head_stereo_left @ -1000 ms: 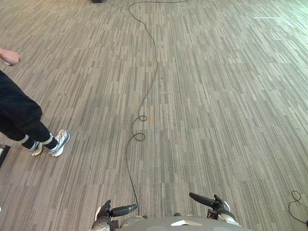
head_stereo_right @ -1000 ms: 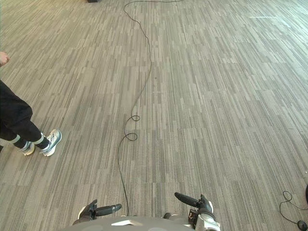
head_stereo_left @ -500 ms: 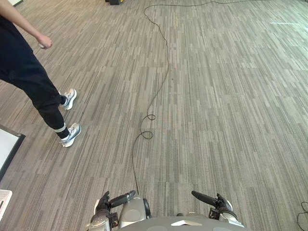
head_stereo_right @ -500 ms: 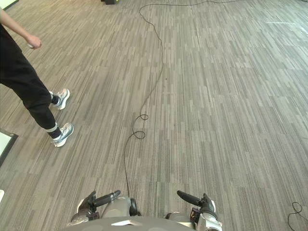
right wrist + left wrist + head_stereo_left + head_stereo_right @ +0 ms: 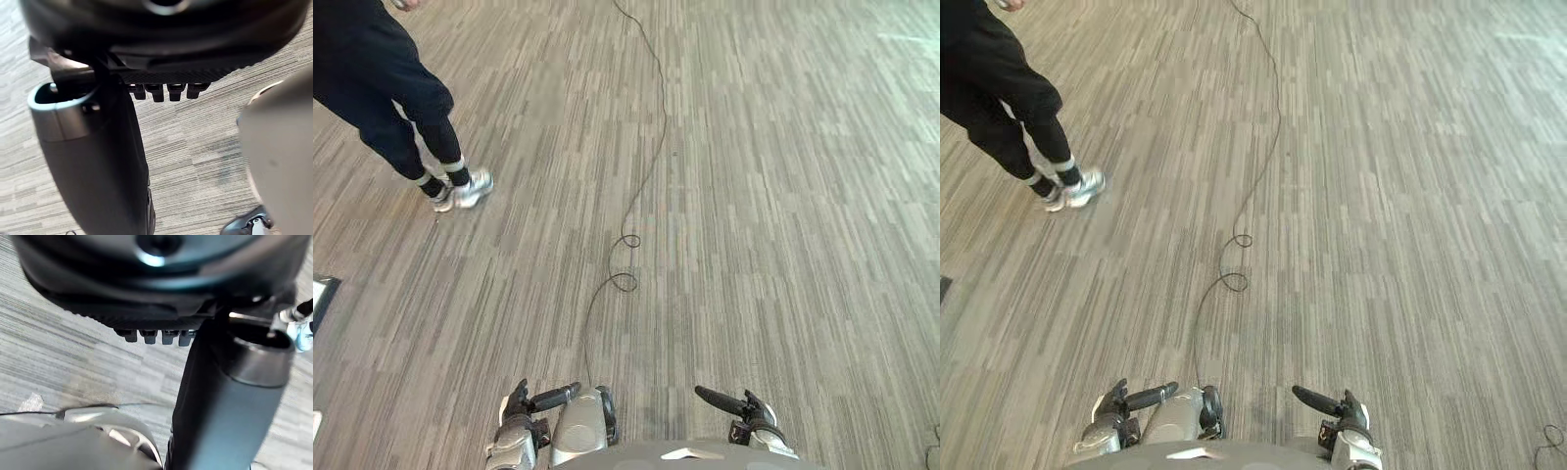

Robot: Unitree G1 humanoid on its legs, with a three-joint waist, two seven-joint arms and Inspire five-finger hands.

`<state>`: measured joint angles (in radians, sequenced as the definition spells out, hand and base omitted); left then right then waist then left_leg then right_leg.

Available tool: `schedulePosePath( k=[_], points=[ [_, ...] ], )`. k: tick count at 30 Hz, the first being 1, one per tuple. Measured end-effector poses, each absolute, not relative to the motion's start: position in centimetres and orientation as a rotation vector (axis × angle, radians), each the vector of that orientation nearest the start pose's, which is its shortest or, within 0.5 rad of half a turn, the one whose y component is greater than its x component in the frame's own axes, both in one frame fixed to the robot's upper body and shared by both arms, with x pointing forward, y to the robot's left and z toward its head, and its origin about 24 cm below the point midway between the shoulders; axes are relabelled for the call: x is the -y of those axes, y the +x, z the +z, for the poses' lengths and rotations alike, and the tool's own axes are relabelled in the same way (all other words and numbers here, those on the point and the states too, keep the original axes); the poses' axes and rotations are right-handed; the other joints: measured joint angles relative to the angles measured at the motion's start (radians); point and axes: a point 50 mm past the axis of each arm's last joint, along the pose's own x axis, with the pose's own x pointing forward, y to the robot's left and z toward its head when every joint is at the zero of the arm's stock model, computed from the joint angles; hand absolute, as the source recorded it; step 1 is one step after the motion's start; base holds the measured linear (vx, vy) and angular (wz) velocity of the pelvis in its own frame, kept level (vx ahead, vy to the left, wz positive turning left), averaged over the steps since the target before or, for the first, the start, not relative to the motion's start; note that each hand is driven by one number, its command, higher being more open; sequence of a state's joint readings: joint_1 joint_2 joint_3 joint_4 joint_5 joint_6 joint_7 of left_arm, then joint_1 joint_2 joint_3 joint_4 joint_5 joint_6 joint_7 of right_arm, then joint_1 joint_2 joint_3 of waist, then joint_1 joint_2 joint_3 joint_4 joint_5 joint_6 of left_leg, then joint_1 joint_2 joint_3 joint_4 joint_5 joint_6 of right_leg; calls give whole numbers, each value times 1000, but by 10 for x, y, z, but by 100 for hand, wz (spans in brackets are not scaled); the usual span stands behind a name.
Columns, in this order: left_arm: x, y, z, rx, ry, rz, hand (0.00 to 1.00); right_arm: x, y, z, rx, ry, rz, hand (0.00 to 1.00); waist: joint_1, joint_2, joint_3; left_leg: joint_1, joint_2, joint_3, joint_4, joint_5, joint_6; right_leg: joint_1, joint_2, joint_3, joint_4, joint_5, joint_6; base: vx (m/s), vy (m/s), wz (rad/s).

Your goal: Pick up cushions and gather them together orderly.

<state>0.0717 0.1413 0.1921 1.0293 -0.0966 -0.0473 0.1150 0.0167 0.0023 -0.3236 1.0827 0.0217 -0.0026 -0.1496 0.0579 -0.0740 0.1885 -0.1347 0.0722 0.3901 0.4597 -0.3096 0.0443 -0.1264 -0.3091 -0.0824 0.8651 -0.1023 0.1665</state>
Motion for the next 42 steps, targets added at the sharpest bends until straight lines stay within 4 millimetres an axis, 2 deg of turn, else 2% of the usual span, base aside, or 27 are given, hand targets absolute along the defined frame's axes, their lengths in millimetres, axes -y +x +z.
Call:
schedulePosePath(
  k=[1, 3, 7, 9, 10, 12, 14, 15, 16, 17, 18, 19, 22, 24, 25, 27, 28, 29, 31, 32, 33, 34, 35, 36, 38, 40, 42],
  points=[
    [-236, 101, -151, -1029, 16, 423, 100, 193, 107, -161, -1092, 115, -441, 100, -6, -3, 5, 38, -6, 2, -14, -9, 3, -27, -15, -16, 89, -2, -17, 349, 71, -19],
    [-233, 98, -152, -1045, 35, 401, 100, 196, 117, -156, -1040, 95, -423, 100, -18, 14, 11, 181, -9, 7, -106, -24, -5, -134, -13, -117, 245, -75, -122, 399, 22, -13],
    [-226, 103, -153, -1035, 19, 387, 100, 197, 135, -149, -981, 81, -400, 100, -43, 37, 26, 314, 4, 8, -223, -11, -30, -273, 67, -234, -19, -128, -157, 444, -73, 10],
    [-221, 104, -154, -1042, 8, 379, 100, 196, 139, -148, -970, 85, -394, 100, -52, 39, 31, 379, 1, -13, -277, -6, -46, -281, 150, -214, -406, -14, -131, 505, -159, 40],
    [-215, 106, -155, -1046, -8, 370, 100, 201, 141, -146, -965, 81, -399, 100, -58, 62, 38, 427, 19, -50, -287, -13, -72, -257, 185, -189, -416, 113, -214, 519, -191, 26],
    [-205, 108, -157, -1044, -33, 355, 100, 205, 145, -144, -952, 44, -387, 100, -53, 93, 37, 428, 44, -70, -265, 8, -108, -256, 197, -189, -371, 58, -217, 462, -176, 11],
    [-184, 111, -158, -1039, -95, 334, 100, 211, 144, -144, -948, 76, -432, 100, -68, 127, 39, 384, 104, -138, -64, 29, -141, -211, 200, -227, -301, -70, -218, 529, -226, 34],
    [-184, 112, -158, -1036, -101, 331, 100, 210, 143, -144, -951, 80, -437, 100, -71, 132, 39, 354, 126, -158, 22, 39, -149, -190, 206, -238, -302, -86, -220, 575, -252, 38],
    [-185, 115, -157, -1026, -98, 325, 100, 208, 139, -146, -964, 82, -435, 100, -68, 135, 40, 279, 168, -193, 220, 103, -159, -143, 223, -250, -311, -115, -221, 446, -196, 27],
    [-187, 118, -155, -1008, -106, 337, 100, 209, 136, -147, -974, 71, -429, 100, -60, 136, 49, 170, 234, -207, 468, 116, -169, -71, 252, -261, -345, -140, -224, 428, -183, 19],
    [-188, 120, -154, -998, -113, 346, 100, 209, 134, -147, -978, 73, -432, 100, -58, 139, 51, 140, 255, -202, 532, 109, -170, -46, 259, -263, -357, -146, -225, 385, -106, 7],
    [-193, 124, -150, -969, -113, 367, 100, 207, 128, -149, -998, 78, -437, 100, -53, 125, 59, 56, 283, -172, 627, 77, -159, 32, 271, -266, -399, -165, -225, 362, -77, 3],
    [-198, 128, -145, -923, -110, 386, 100, 204, 121, -151, -1009, 104, -456, 100, -49, 107, 56, -69, 272, -106, 517, 38, -118, 127, 270, -264, -482, -182, -214, 379, -14, 1],
    [-201, 134, -142, -893, -123, 395, 100, 202, 118, -153, -1018, 119, -462, 100, -39, 89, 62, -135, 228, -68, 287, 34, -108, 175, 250, -251, -514, -190, -185, 480, 132, -23],
    [-202, 142, -139, -868, -125, 398, 100, 198, 118, -153, -1025, 124, -466, 100, -15, 66, 74, -161, 149, -92, 26, 88, -115, 209, 209, -213, -516, -218, -159, 551, 226, -61],
    [-203, 143, -138, -864, -140, 408, 100, 195, 118, -154, -1030, 127, -460, 100, 2, 51, 73, -158, 94, -147, -62, 214, -130, 230, 188, -161, -527, -232, -138, 455, 224, -76],
    [-207, 140, -140, -875, -136, 422, 100, 188, 119, -155, -1035, 135, -443, 100, 2, 28, 53, -142, 63, -156, -65, 200, -145, 234, 169, -117, -547, -232, -137, 444, 195, -56],
    [-210, 139, -140, -877, -129, 426, 100, 184, 121, -155, -1030, 145, -432, 100, -8, 16, 45, -148, 60, -152, -39, 161, -136, 231, 164, -92, -550, -218, -143, 561, 250, -53],
    [-217, 137, -139, -878, -148, 461, 100, 178, 117, -156, -1042, 160, -431, 100, -1, -11, 33, -146, 67, -143, 82, 127, -103, 235, 139, -33, -492, -198, -116, 557, 299, -50],
    [-219, 135, -140, -884, -140, 467, 100, 176, 115, -157, -1044, 164, -429, 100, 10, -19, 27, -117, 73, -114, 119, 95, -85, 211, 123, -16, -389, -193, -108, 551, 305, -78],
    [-219, 132, -141, -899, -138, 466, 100, 174, 117, -156, -1035, 167, -425, 100, 14, -27, 23, -65, 75, -71, 126, 59, -68, 142, 84, -14, -207, -150, -73, 451, 217, -75],
    [-219, 131, -142, -907, -133, 461, 100, 174, 119, -155, -1026, 167, -421, 100, 11, -27, 22, -38, 75, -55, 124, 42, -52, 101, 62, -20, -107, -101, -75, 436, 220, -71],
    [-218, 130, -143, -918, -126, 448, 100, 175, 122, -153, -1009, 168, -417, 100, 9, -17, 29, 13, 75, -31, 112, 10, -23, 41, 26, -37, 31, -33, -75, 505, 224, -59],
    [-218, 129, -144, -928, -122, 446, 100, 177, 126, -151, -985, 154, -408, 100, 3, -18, 29, 73, 76, -6, 91, -21, 2, -15, -13, -80, 162, -41, -84, 416, 182, -66],
    [-220, 120, -147, -958, -117, 456, 100, 177, 130, -149, -959, 137, -395, 100, -9, -21, 27, 179, 86, 39, 35, -37, 1, -98, -31, -156, 264, -78, -131, 370, 65, -68],
    [-220, 116, -149, -979, -108, 449, 100, 179, 137, -145, -923, 117, -388, 100, -30, -12, 27, 260, 114, 93, -28, -41, -9, -194, -26, -272, 229, -128, -146, 475, -25, -62],
    [-217, 114, -152, -1009, -87, 416, 100, 186, 141, -145, -928, 87, -380, 100, -35, -3, 33, 342, 129, 147, -97, -31, -26, -250, -15, -459, 15, -144, -174, 586, -102, -69]
  ],
)
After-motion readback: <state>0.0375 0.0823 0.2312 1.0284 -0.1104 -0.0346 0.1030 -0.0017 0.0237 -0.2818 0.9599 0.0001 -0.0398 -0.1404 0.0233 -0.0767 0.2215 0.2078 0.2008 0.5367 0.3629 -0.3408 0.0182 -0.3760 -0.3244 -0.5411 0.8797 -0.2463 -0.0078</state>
